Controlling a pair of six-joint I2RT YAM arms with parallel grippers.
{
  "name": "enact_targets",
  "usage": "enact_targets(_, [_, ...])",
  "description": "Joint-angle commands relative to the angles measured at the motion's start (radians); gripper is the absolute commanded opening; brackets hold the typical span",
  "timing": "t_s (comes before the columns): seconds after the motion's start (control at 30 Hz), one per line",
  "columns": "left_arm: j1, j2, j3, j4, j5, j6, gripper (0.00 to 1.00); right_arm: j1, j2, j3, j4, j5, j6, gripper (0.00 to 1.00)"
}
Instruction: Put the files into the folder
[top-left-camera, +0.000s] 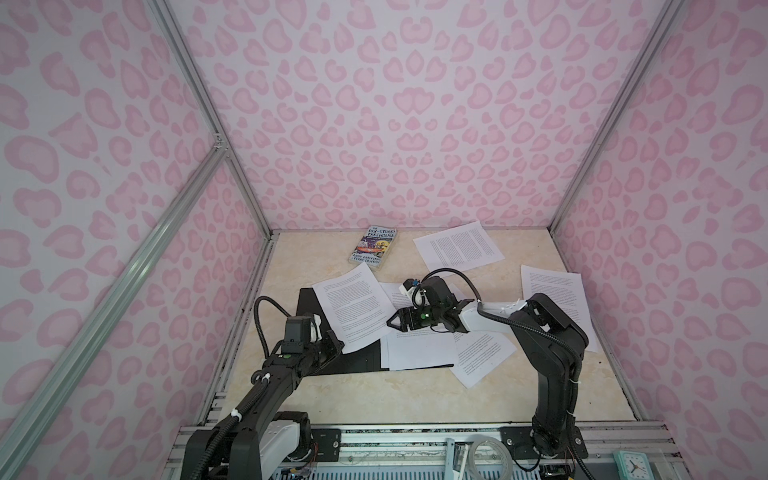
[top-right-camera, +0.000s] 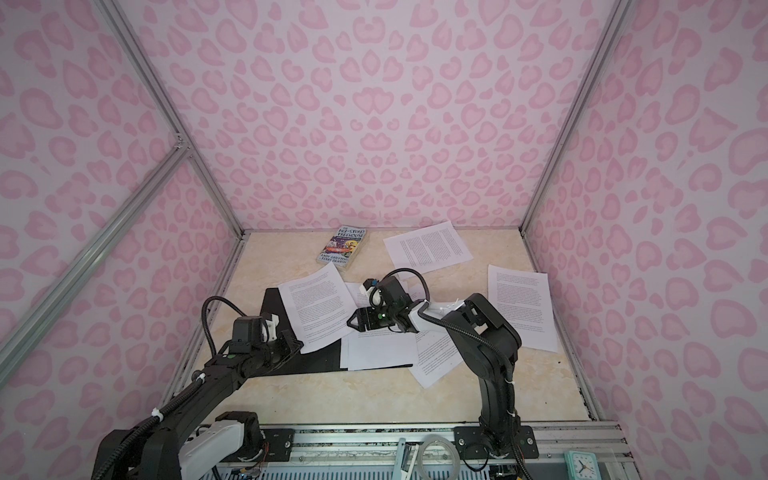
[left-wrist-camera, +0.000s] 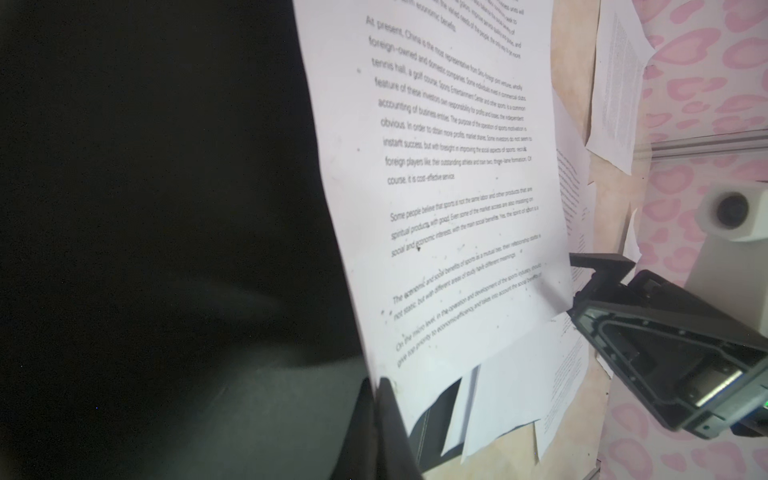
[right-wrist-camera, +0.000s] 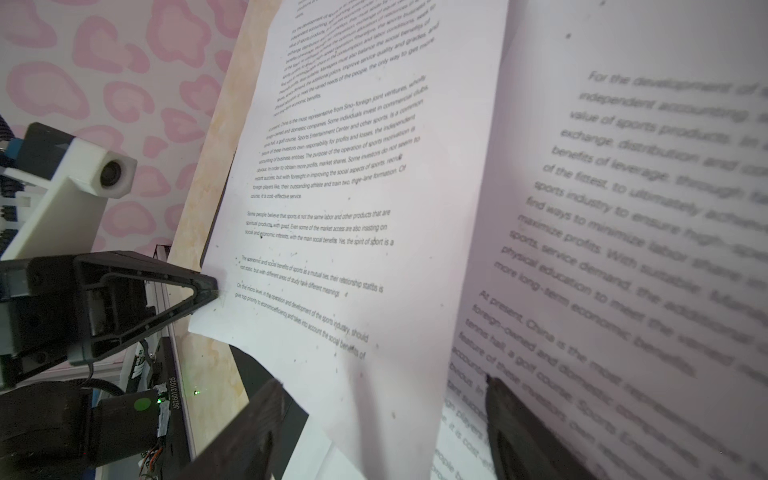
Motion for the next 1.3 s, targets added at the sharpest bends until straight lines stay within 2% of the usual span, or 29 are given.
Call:
enact_targets(0.0, [0.001,-0.002,0.002,0.020,-0.010,0.011,0.03,-0.003,0.028,0.023,0.053,-0.047,0.026,0.67])
enact_targets(0.27, [0.000,-0.008,0.002,0.017,-0.020,0.017,0.03,-0.037,0.093,0.032,0.144,-0.120,0.120,0.43])
enact_targets(0.47, [-0.002,-0.013,0.001,0.015,-0.030,0.022,0.03,-0.050,0.104,0.030,0.168,-0.130,0.142,0.29])
enact_targets(0.57, [-0.004,-0.013,0.002,0.018,-0.026,0.020,0.03,-0.057,0.110,0.037,0.169,-0.146,0.148,0.09])
enact_targets(0.63, [-0.004,-0.017,0.003,0.017,-0.028,0.022,0.03,-0.056,0.110,0.038,0.178,-0.163,0.159,0.00])
enact_targets(0.73, [-0.004,-0.027,0.007,0.015,-0.032,0.021,0.04,-0.050,0.088,0.028,0.201,-0.190,0.173,0.00])
enact_targets(0.83, [-0.004,-0.040,0.012,0.017,-0.035,0.015,0.16,-0.030,0.015,0.012,0.162,-0.178,0.139,0.00])
enact_targets(0.9, [-0.006,-0.049,0.026,0.022,-0.020,0.013,0.31,-0.025,-0.048,-0.007,0.114,-0.134,0.114,0.00])
enact_targets(1.03, [-0.031,-0.092,0.088,0.000,-0.013,0.012,0.74,-0.062,-0.186,-0.099,0.108,-0.063,0.124,0.00])
enact_targets(1.07, [-0.044,-0.112,0.106,-0.009,-0.028,0.007,0.99,-0.076,-0.225,-0.130,0.088,-0.038,0.122,0.00])
enact_targets(1.27, [-0.153,-0.158,0.232,-0.031,-0.139,-0.026,0.97,-0.190,-0.462,-0.357,0.003,0.087,0.147,0.00])
